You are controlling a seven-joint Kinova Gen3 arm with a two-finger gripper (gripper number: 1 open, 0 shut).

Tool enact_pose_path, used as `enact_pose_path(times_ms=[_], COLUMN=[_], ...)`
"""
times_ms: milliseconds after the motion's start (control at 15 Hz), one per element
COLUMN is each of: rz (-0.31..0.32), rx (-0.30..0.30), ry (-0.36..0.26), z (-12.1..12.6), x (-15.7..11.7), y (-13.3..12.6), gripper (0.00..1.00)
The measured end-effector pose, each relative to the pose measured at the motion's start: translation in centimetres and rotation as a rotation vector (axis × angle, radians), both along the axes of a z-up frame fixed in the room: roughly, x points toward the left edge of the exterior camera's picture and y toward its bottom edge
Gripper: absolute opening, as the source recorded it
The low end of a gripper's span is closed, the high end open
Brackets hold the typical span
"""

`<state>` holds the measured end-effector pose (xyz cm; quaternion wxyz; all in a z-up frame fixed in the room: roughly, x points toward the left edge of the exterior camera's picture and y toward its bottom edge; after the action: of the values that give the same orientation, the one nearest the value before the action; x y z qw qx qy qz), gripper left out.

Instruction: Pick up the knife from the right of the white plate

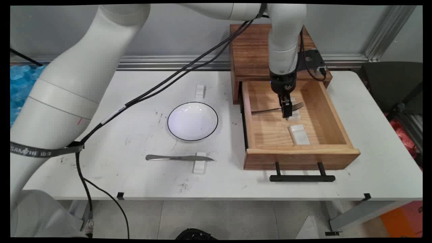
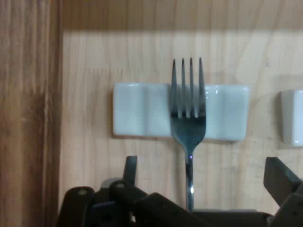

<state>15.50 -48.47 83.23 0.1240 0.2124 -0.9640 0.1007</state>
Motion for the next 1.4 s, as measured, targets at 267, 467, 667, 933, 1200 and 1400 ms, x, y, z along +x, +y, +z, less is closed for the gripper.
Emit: enact_pose_path(times_ms=[267, 467, 667, 933, 1200, 1400], rz=[-0.011, -0.005, 0.005, 0.009, -0.005, -0.003], rx=[0.012, 0.018, 0.019, 0.025, 0.035, 0.042], ry=[0.032, 0.049, 0.062, 0.078, 0.074, 0.065], z=[1.8, 3.6, 5.8, 8.5, 11.0, 12.4], x=[0.3, 1.2, 2.9, 6.0, 9.4, 11.9], y=[1.1, 2.2, 3.8, 6.3, 9.0, 10.6], gripper=[1.00, 1.00, 1.00, 1.00, 1.00, 1.00])
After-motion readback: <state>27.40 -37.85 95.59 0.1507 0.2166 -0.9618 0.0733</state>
